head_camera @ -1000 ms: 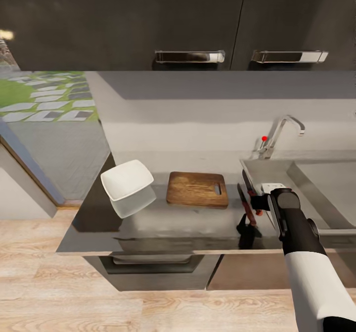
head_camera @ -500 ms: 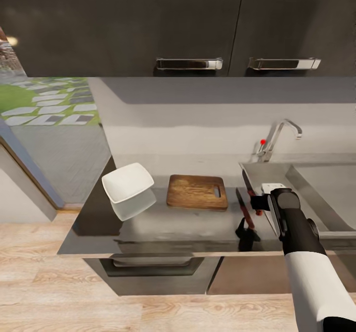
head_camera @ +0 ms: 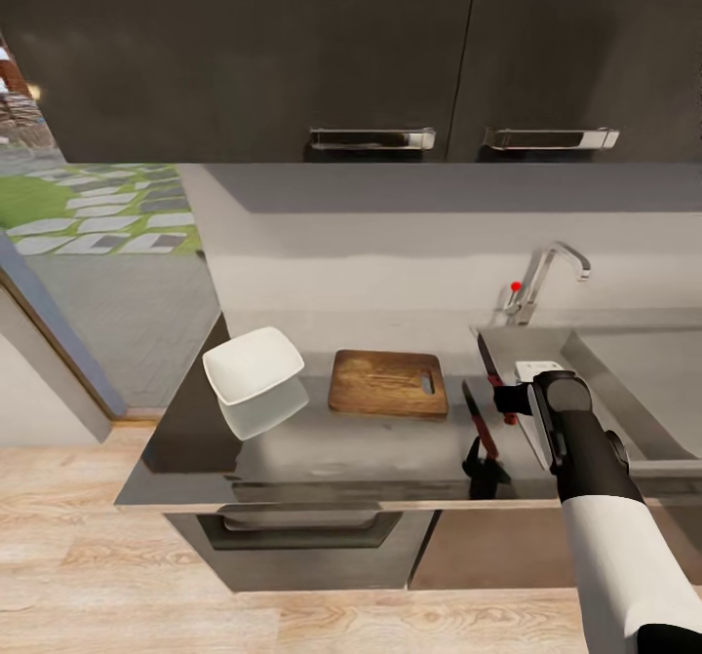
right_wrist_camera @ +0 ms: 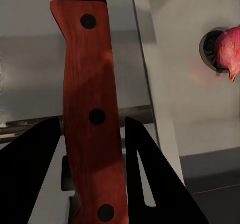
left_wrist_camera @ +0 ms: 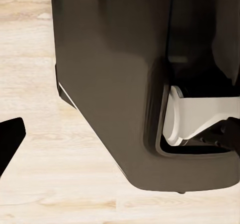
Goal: In the kitchen, take the Vidalia onion out of the sink, dice it on the chopping board with the paring knife, put the diced onion into the bowl on the countertop, then place both the paring knife and the chopping board into the sink.
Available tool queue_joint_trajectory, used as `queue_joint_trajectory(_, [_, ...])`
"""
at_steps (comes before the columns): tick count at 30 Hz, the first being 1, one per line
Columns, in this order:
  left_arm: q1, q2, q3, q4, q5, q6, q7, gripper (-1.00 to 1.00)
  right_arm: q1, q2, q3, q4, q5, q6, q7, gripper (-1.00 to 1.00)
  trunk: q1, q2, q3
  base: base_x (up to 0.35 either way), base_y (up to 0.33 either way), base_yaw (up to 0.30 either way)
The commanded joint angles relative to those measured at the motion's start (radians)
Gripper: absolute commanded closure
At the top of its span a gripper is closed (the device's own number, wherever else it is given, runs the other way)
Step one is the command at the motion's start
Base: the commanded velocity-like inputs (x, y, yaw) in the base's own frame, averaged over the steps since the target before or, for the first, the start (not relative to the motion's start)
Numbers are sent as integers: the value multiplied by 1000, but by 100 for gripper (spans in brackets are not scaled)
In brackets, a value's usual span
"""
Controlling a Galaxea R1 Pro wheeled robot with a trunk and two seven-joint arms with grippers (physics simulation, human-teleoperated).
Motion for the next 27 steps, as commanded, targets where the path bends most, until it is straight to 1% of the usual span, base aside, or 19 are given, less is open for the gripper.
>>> queue_joint_trajectory(1, [1,0,1,-2,1,-1,-1,-100,-1,0,-1,-1,9,4,12,100,1,-2,0,0,0,0])
queue_joint_trajectory(14, [1,0,1,-2,1,-1,-1,-100,-1,0,-1,-1,8,4,12,100,1,-2,21,0,-5,0])
queue_joint_trajectory(19, [0,0,1,-2,1,-1,-1,-100,-1,0,-1,-1,8,4,12,100,1,-2,29,0,-186,0])
queue_joint_trajectory(27, [1,0,1,-2,1,-1,-1,-100,-1,0,0,-1,8,4,12,100,1,-2,42,0,-275,0])
